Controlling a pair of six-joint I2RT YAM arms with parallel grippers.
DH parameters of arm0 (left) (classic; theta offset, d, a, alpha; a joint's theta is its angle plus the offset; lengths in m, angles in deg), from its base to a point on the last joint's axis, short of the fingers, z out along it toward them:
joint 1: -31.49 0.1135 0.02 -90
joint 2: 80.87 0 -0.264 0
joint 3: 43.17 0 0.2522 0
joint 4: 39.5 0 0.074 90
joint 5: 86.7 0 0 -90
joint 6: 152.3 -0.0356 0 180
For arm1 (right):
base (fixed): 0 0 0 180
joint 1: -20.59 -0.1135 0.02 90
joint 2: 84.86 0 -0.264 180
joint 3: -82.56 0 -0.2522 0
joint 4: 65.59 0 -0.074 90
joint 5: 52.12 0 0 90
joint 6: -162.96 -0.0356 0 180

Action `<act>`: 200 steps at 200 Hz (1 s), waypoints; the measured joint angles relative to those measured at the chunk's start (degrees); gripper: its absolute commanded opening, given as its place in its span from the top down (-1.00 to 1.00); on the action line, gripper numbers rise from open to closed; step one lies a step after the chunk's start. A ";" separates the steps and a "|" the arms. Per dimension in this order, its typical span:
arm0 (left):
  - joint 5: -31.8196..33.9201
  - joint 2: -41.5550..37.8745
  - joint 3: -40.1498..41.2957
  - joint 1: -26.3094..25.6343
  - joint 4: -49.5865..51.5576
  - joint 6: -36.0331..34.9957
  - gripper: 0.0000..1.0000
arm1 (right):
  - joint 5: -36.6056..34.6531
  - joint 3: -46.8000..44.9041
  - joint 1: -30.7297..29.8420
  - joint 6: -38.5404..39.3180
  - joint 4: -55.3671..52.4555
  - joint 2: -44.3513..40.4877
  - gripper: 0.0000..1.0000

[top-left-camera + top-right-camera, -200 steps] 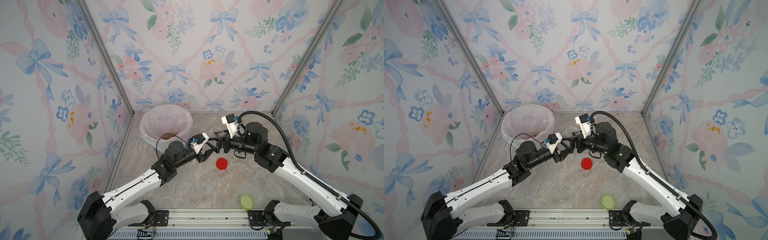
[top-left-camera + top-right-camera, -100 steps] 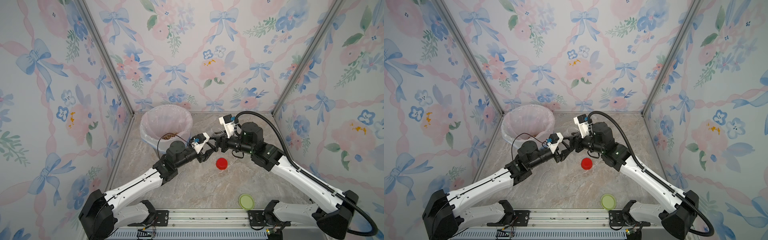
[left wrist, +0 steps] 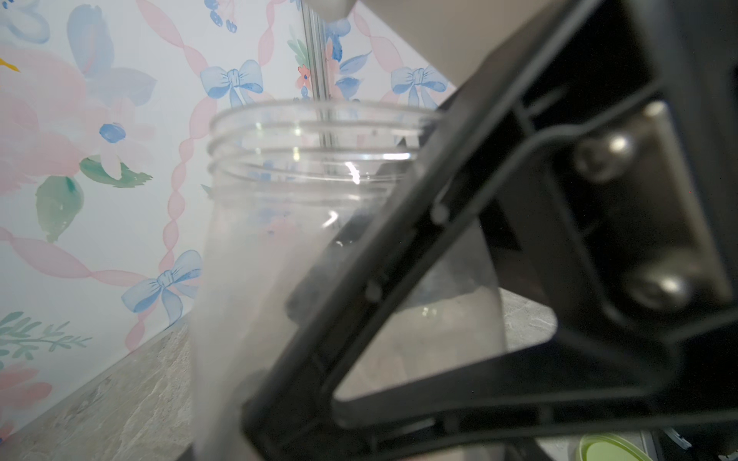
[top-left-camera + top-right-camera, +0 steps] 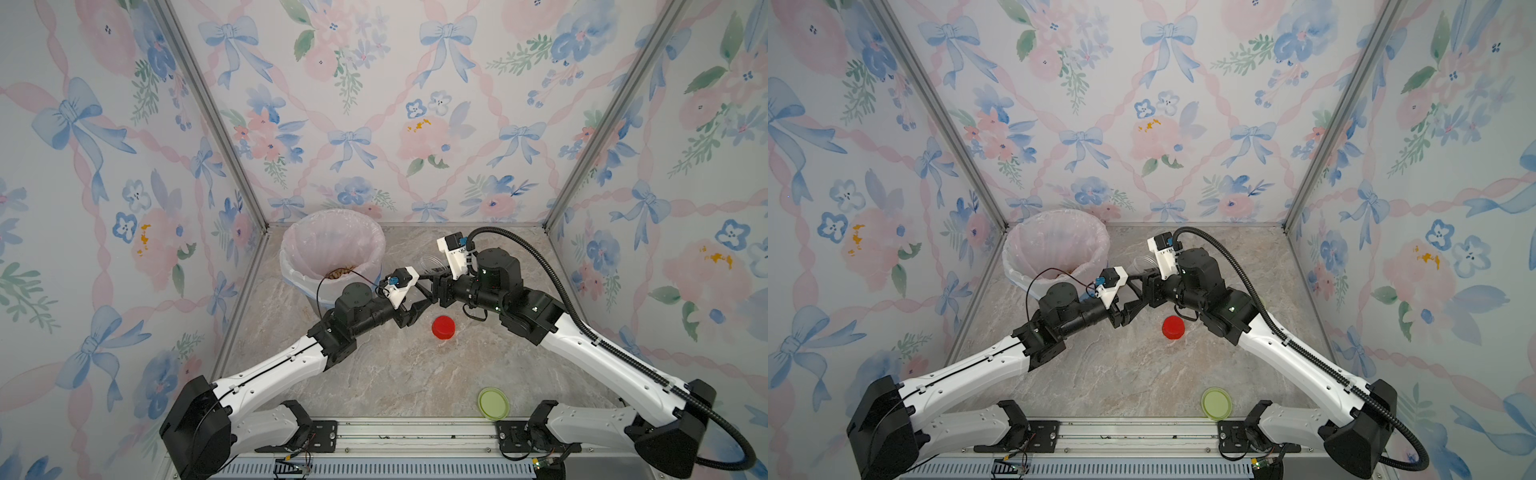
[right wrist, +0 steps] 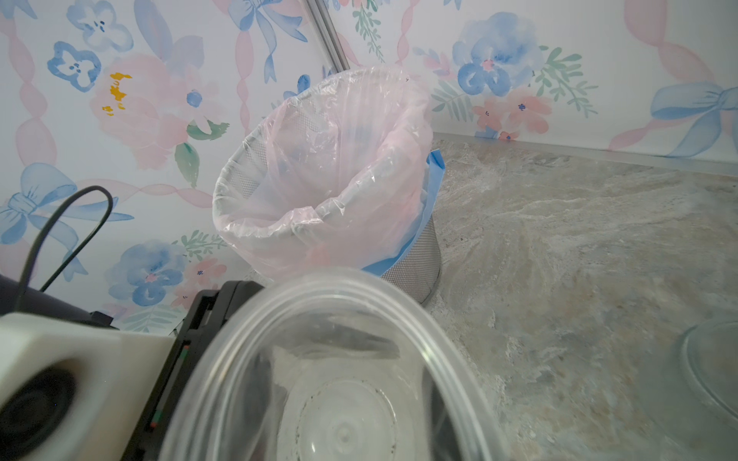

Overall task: Empty moldy peanuts from jars
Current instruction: Place the jar at the center of the board.

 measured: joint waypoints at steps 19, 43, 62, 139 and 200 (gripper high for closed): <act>-3.08 0.09 0.68 -0.44 0.26 -1.16 -0.96 | -1.68 -0.31 1.14 1.36 -3.19 -0.90 0.12; -6.49 0.13 1.64 -0.74 1.38 -2.05 -0.96 | -4.85 -2.34 4.24 2.01 -6.12 -2.71 0.12; -8.59 0.13 1.92 -1.60 2.19 -2.45 -0.96 | -7.65 -4.26 7.37 2.43 -6.91 -3.78 0.13; -0.74 -2.47 2.03 -2.03 6.21 -2.84 -0.96 | -18.95 -17.75 8.72 3.80 -3.72 -7.21 0.10; 6.84 -10.93 7.63 -3.15 6.88 -2.60 -0.96 | -23.76 -19.63 3.37 6.80 8.85 4.79 0.08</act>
